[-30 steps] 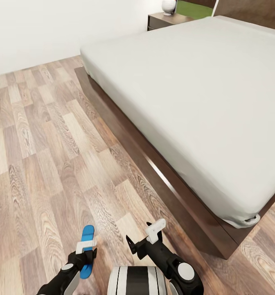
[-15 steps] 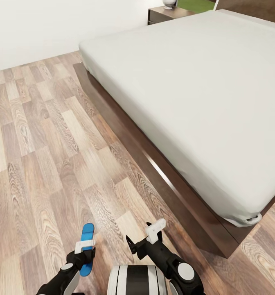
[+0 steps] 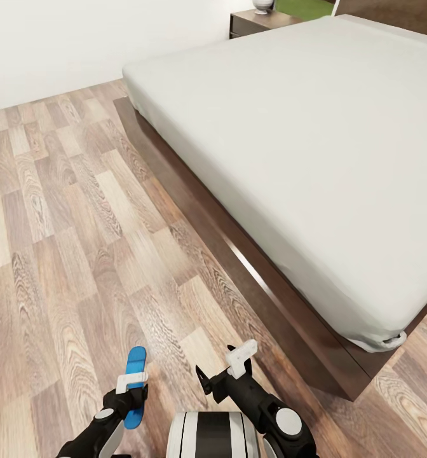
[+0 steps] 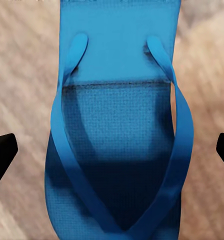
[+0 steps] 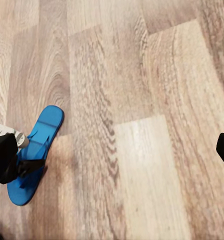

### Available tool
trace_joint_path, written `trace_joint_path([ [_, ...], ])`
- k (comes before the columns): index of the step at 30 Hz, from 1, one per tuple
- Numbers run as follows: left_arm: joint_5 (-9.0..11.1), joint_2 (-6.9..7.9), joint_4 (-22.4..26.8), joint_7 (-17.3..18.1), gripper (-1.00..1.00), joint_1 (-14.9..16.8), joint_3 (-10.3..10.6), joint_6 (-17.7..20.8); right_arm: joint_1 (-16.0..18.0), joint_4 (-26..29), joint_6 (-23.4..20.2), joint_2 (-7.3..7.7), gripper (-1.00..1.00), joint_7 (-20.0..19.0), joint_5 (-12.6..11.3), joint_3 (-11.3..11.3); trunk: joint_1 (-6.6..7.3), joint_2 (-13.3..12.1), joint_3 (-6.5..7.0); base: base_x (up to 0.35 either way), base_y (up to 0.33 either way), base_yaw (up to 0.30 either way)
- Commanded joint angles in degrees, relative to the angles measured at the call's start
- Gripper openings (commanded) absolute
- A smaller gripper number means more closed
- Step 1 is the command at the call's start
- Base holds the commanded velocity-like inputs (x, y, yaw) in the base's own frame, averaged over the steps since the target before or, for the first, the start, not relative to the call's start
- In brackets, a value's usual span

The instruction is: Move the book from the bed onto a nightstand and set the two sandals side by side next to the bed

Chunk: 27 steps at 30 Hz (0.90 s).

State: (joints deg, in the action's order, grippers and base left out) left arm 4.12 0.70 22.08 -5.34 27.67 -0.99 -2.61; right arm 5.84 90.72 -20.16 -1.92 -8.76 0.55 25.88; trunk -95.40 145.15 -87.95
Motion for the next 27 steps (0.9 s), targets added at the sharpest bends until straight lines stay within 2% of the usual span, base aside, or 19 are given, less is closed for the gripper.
trace_joint_path([
  [1, 0.42, 0.00, -0.03, -0.08, 1.00, 0.02, 0.07, -0.20, 0.02, 0.07, -0.32, -0.02, 1.00, -0.21, 0.06, -0.04, 0.01, 0.01, -0.03, 0.000, 0.000, 0.000],
  [4, 0.41, 0.00, -0.03, -0.09, 1.00, 0.02, 0.11, -0.20, 0.03, 0.07, -0.32, -0.02, 1.00, -0.21, 0.06, -0.04, 0.01, 0.01, -0.03, 0.000, 0.000, 0.000],
  [12, 0.38, -0.06, -0.02, -0.10, 1.00, 0.02, 0.18, -0.20, 0.01, 0.07, -0.32, -0.02, 1.00, -0.21, 0.06, -0.04, -0.20, 0.12, -1.80, 0.000, 0.000, 0.000],
  [27, 0.36, -0.08, 0.01, -0.04, 1.00, 0.02, 0.23, -0.20, 0.03, 0.07, -0.32, -0.02, 1.00, -0.21, 0.06, -0.04, -0.20, 0.12, -1.80, 0.000, 0.000, 0.000],
])
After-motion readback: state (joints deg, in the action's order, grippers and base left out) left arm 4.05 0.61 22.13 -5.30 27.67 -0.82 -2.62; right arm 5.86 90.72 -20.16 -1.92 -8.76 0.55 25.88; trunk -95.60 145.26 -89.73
